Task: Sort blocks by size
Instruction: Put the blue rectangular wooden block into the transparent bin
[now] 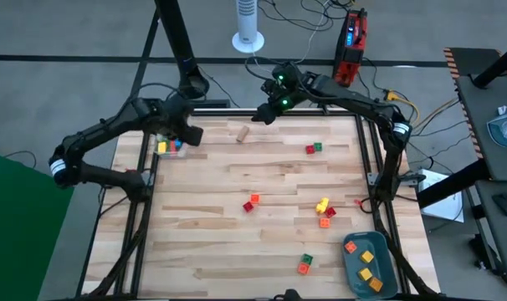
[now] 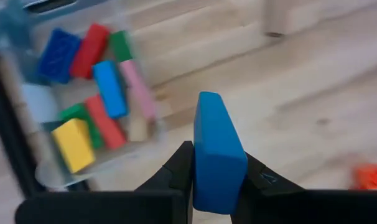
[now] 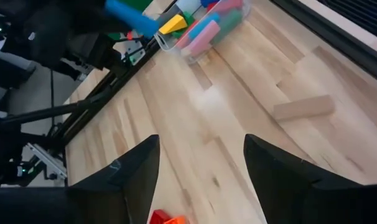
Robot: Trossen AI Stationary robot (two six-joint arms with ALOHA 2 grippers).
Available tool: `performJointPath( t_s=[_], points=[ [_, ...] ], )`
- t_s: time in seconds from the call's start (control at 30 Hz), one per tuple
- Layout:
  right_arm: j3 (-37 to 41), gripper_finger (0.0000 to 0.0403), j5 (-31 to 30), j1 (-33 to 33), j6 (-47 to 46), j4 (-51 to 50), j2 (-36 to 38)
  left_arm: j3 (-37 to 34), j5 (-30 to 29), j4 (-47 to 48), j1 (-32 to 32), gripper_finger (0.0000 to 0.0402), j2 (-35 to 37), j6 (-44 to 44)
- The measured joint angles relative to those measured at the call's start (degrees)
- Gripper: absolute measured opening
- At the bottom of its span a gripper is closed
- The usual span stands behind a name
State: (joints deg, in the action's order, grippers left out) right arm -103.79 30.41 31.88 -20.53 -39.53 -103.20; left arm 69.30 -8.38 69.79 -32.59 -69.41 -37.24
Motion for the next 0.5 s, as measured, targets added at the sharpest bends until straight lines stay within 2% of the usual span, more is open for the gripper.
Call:
performJointPath(
  t_s=[0.17,0.37,0.5],
  points=[
    [0.0,0.0219,0.01,-0.45,-0.68,-0.11,0.23,-0.14,-1.39,0.52,-6.38,0.0048,-2.51,4.76],
    [0.0,0.0219,0.0,-0.59,-1.76,-0.17,0.39,0.45,-13.7,4.48,-9.59,0.0074,-6.37,6.85],
    [-0.02,0.0221,0.0,-0.74,-1.49,0.01,0.42,0.45,-16.14,5.55,-11.06,0.0078,-8.82,8.87]
  ],
)
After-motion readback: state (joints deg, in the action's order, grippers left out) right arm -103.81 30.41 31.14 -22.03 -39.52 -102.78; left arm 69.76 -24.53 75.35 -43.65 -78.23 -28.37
